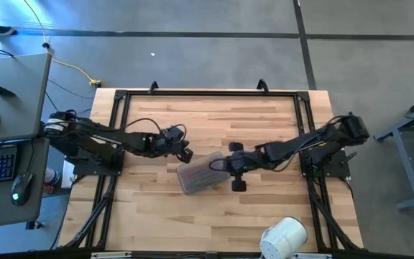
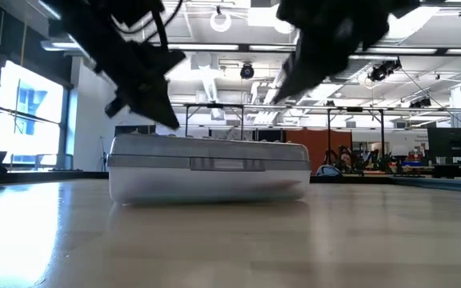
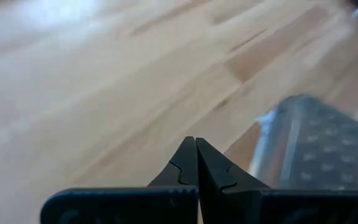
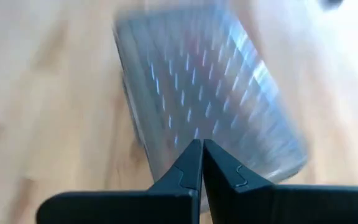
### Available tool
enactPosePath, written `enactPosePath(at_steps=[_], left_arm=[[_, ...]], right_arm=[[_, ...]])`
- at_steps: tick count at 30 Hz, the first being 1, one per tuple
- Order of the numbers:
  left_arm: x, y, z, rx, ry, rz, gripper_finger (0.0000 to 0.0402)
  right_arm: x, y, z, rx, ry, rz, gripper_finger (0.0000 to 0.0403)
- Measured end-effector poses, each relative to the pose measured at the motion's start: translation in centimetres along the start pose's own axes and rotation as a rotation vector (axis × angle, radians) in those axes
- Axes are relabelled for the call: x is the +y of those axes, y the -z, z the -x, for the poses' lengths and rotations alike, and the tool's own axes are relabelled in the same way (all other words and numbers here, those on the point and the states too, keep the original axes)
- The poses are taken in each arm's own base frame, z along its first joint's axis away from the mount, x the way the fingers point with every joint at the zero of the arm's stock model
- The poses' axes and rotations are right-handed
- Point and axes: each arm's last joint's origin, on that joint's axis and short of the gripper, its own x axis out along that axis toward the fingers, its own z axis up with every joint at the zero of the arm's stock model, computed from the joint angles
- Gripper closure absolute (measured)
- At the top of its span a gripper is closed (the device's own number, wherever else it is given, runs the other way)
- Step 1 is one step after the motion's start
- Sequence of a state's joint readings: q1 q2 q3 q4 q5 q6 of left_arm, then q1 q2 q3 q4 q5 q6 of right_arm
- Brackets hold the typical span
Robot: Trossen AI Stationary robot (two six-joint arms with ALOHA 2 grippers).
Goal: Pick & place school supplies into a supply box
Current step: Return to Home Position
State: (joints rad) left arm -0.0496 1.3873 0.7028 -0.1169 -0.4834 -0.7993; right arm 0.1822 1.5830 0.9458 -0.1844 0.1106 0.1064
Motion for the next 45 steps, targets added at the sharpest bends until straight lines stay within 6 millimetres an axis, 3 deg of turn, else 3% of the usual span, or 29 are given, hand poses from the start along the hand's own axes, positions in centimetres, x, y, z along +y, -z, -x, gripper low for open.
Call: enactPosePath(at_steps=[4,7,10,13,16,18,20,23,25,30,36,45], left_arm=[[0.1,-2.1,3.1,-0.019,-0.017,-0.118,0.038],[1.2,-4.1,6.7,-0.093,-0.104,-0.142,0.038],[3.2,-5.2,10.5,-0.149,-0.136,-0.131,0.038],[5.8,-5.2,14.1,-0.161,-0.125,-0.125,0.038],[8.4,-3.9,16.5,-0.142,-0.056,-0.174,0.038],[9.3,-2.8,17.0,-0.18,0.09,-0.167,0.038],[9.4,-1.7,16.8,-0.286,0.319,-0.174,0.038],[9.1,0.4,15.7,-0.503,0.672,-0.354,0.038],[9.3,2.0,14.8,-0.62,0.812,-0.467,0.038],[11.0,4.6,12.8,-0.719,0.757,-0.446,0.038],[11.3,4.7,12.9,-0.77,0.736,-0.503,0.038],[11.4,6.2,11.1,-0.695,0.751,-0.454,0.038]], right_arm=[[-0.4,-1.9,5.2,-0.151,-0.031,0.057,0.0403],[-0.9,-2.1,10.1,-0.234,-0.027,0.087,0.0403],[-1.7,-0.7,15.0,-0.287,0.007,0.091,0.0403],[-2.4,2.8,17.5,-0.358,0.035,0.061,0.0403],[-2.8,6.9,18.0,-0.479,-0.043,0.015,0.0403],[-2.8,9.4,17.6,-0.585,-0.104,-0.014,0.0403],[-2.9,11.4,17.2,-0.713,-0.141,-0.021,0.0403],[-3.0,13.8,16.5,-0.83,-0.169,0.005,0.0403],[-3.1,15.0,16.3,-0.868,-0.179,0.001,0.0403],[-3.3,16.5,16.5,-0.893,-0.187,-0.014,0.0403],[-3.3,16.2,17.2,-0.863,-0.209,-0.002,0.0403],[-3.1,17.2,15.1,-0.829,-0.244,-0.077,0.0403]])
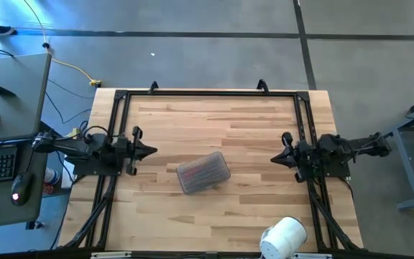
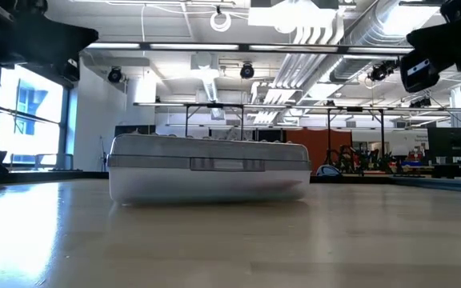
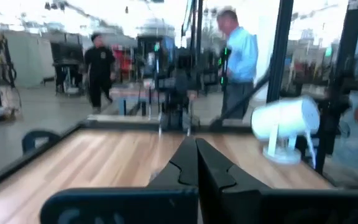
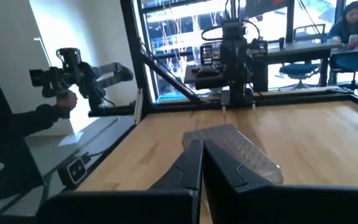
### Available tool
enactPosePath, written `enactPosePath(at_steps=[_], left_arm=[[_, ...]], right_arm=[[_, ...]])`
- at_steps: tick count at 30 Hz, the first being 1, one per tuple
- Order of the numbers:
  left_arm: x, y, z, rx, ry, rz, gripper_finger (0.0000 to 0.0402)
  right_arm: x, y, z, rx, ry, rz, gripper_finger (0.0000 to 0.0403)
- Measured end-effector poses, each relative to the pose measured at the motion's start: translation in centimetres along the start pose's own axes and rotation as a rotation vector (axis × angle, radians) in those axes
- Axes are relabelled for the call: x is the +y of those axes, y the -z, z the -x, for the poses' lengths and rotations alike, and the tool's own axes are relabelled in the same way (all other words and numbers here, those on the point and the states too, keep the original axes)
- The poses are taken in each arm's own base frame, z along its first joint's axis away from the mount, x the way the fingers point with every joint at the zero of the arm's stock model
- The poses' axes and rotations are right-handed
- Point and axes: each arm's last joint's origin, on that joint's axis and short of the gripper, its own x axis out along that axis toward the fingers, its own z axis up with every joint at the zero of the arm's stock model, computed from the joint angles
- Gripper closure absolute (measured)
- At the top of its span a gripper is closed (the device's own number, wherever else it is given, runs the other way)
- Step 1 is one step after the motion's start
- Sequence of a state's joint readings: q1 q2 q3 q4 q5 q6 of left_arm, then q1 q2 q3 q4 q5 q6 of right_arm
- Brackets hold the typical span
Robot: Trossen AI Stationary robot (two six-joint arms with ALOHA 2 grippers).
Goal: Pick & place school supplies into a supply box
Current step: Return to Home Position
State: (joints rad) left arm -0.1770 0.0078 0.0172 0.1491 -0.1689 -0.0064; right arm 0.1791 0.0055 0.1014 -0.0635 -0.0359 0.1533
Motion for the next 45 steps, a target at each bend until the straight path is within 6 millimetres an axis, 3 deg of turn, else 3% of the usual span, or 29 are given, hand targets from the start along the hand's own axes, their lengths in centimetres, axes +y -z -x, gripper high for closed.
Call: enactPosePath(at_steps=[5,12,23,45], left_arm=[[0.0,0.0,0.0,-0.005,0.002,0.007,0.038],[0.0,1.2,0.0,0.12,-0.009,0.056,0.0365],[0.0,1.3,0.0,0.12,-0.006,0.083,0.0325],[0.0,1.3,0.0,0.122,-0.006,0.083,0.033]], right_arm=[[-0.3,1.9,-0.6,-0.034,-0.003,0.004,0.0403],[-0.3,1.8,-0.6,-0.046,-0.004,0.005,0.0402],[-0.4,2.2,-0.6,0.005,0.004,0.004,0.0402],[-0.4,2.3,-0.6,0.009,0.004,0.004,0.0402]])
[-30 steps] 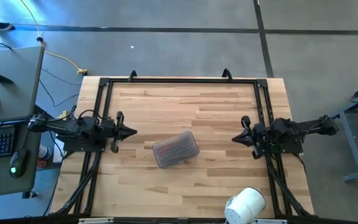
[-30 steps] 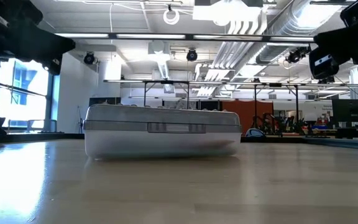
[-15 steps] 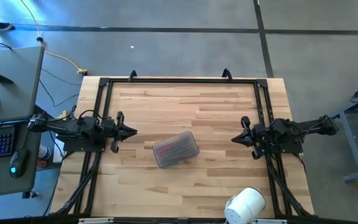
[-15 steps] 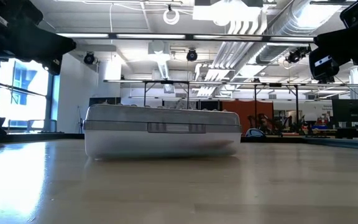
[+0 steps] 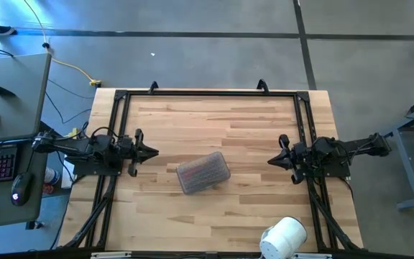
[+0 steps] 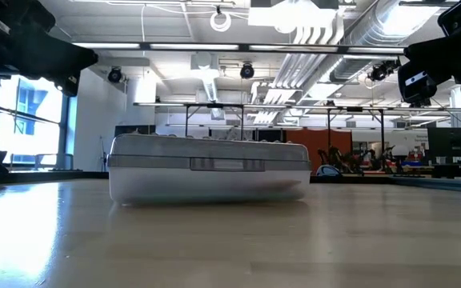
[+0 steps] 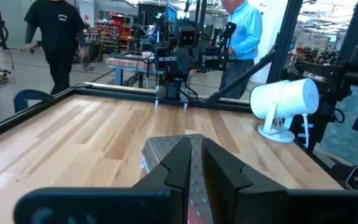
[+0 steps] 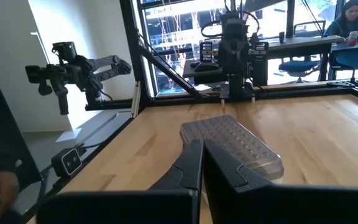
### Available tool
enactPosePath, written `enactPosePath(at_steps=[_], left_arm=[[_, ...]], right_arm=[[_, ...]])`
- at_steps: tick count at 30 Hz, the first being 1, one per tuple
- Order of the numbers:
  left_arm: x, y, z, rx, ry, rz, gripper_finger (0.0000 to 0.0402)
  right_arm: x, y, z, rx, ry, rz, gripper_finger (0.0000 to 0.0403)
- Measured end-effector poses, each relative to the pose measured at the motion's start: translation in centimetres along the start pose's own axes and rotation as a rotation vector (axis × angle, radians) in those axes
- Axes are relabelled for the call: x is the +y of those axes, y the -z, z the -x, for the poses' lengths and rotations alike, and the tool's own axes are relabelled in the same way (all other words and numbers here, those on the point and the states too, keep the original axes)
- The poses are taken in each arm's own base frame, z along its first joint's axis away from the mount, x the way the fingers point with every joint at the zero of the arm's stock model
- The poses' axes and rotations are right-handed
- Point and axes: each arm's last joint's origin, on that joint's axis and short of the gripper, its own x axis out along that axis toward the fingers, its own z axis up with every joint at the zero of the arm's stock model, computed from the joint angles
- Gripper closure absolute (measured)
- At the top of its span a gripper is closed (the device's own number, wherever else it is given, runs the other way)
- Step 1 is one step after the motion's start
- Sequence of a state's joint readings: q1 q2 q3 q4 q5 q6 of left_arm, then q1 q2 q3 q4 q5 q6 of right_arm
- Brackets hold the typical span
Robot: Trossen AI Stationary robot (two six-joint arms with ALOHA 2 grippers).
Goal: Pick & place school supplies into a supply box
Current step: Return to Home Position
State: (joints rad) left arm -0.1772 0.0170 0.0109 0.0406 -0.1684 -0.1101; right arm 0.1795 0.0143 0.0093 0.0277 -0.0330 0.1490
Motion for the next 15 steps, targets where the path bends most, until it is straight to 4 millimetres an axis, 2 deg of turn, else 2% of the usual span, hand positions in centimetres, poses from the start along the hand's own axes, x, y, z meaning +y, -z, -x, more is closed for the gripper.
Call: enactPosePath(at_steps=[15], left_arm=[[0.0,0.0,0.0,0.0,0.0,0.0,0.0328]], right_arm=[[0.0,0.02,0.0,0.002,0.0,0.0,0.0402]])
